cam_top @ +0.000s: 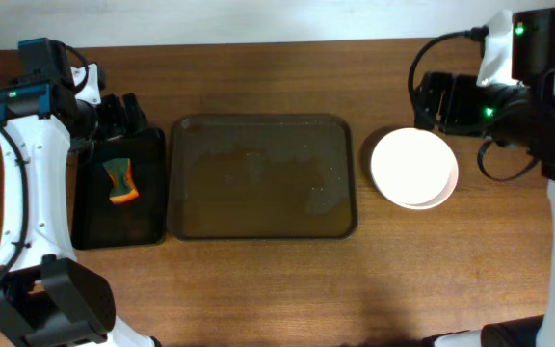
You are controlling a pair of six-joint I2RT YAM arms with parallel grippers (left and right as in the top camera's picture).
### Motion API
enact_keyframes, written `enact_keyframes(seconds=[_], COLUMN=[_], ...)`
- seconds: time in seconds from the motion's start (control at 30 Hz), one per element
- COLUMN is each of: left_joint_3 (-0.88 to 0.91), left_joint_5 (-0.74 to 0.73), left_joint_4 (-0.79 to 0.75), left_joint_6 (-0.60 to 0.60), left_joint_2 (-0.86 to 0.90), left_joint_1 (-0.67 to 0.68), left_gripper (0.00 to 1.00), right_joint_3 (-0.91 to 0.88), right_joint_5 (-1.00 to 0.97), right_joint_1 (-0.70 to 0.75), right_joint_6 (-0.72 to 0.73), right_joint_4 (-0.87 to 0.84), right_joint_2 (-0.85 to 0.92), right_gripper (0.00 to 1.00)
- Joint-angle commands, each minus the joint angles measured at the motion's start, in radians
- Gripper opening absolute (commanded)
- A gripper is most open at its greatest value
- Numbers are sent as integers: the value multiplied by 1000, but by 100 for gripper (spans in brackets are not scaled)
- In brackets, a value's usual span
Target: Clean dirty plates on tray and stack at the side
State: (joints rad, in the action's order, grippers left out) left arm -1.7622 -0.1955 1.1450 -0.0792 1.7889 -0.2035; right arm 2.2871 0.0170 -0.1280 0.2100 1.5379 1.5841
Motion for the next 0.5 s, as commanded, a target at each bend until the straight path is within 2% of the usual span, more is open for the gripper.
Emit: enact_keyframes(seconds=[0.0,0.1,0.23,0.37,0.47], left_joint_3=[-2,-2,-2,-2,-2], left_joint_5=[-14,-14,-14,-14,-14], left_joint_4=[1,1,1,1,1], left_joint_6=[-3,-3,-3,-3,-3], left_joint_2=[4,4,4,4,4], left_joint_1=[1,1,1,0,1], left_gripper=[100,100,100,100,100], right_joint_3=[-77,-233,-572,-942,-1294], right_joint_5=[-26,6,18,27,27], right_joint_1=[4,14,64,110,137], right_joint_6=[-92,-159,-158,-158,-158], right_joint_4=[-94,-238,-469,-717,-953], right_joint_2=[-62,-159,-363,-601,-842], right_gripper=[98,98,98,98,98])
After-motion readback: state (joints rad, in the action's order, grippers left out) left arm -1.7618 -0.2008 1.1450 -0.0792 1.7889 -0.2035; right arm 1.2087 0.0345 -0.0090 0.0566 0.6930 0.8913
